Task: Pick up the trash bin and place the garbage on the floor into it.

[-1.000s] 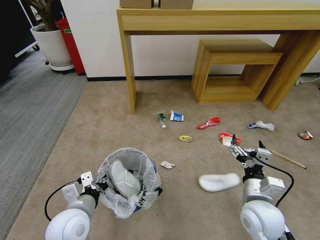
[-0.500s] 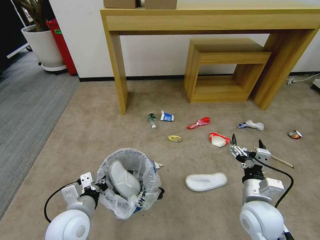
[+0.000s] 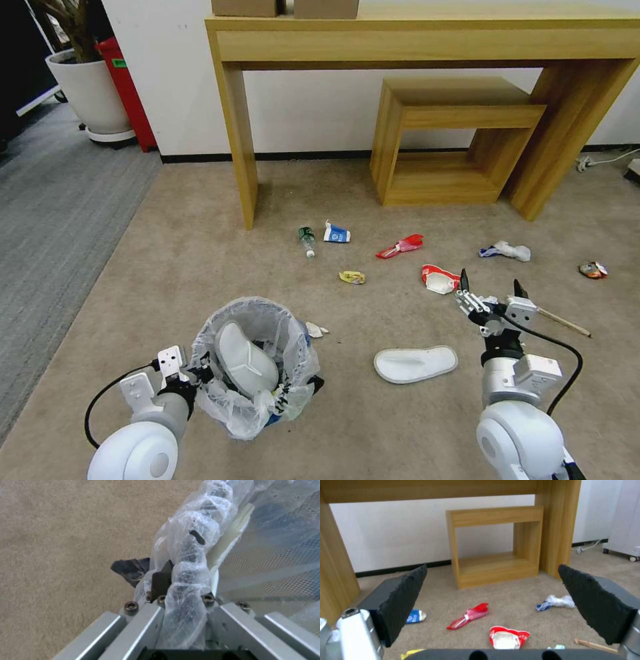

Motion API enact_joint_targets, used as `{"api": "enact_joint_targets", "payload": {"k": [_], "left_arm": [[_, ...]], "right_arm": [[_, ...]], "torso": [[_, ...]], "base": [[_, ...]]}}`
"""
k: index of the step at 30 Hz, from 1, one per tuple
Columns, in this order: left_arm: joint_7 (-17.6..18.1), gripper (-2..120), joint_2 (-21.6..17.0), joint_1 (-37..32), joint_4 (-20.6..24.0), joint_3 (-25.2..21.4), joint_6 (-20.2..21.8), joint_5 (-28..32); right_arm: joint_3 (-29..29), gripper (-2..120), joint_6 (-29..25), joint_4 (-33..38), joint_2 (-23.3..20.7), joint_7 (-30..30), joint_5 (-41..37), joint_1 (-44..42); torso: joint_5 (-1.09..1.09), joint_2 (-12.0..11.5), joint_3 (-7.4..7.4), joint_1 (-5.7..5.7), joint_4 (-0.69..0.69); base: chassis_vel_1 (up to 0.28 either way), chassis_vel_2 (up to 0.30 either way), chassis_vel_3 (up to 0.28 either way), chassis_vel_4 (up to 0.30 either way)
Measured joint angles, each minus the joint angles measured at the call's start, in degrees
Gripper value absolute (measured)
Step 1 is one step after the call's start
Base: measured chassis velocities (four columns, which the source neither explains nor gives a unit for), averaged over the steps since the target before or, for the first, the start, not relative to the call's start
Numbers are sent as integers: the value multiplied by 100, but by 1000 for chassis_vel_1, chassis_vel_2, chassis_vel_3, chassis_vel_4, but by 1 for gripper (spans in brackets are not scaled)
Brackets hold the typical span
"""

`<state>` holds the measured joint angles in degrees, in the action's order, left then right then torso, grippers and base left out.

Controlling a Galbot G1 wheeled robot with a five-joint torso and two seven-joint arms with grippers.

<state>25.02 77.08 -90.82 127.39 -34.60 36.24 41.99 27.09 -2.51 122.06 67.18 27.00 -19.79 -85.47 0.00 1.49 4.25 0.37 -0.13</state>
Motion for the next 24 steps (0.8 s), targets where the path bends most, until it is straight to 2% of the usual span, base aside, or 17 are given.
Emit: {"api": "enact_joint_targets", "payload": {"k": [6, 14, 24], "left_arm": [[-1, 0, -68, 36, -107, -94, -5, 27], [99, 0, -196, 146, -198, -439, -8, 260], [273, 0, -319, 303, -352, -810, 10, 551]], "right_arm": [[-16, 100, -9, -19, 10, -3, 18, 26], [-20, 100, -20, -8, 23, 0, 5, 24], [-28, 100, -79, -34, 31, 1, -4, 43]], "torso": [[0, 0, 0, 0, 0], [0, -1, 2, 2, 0], [0, 0, 0, 1, 0]], "base": [[-79, 76, 79, -87], [-88, 78, 78, -74], [0, 0, 0, 0]]}}
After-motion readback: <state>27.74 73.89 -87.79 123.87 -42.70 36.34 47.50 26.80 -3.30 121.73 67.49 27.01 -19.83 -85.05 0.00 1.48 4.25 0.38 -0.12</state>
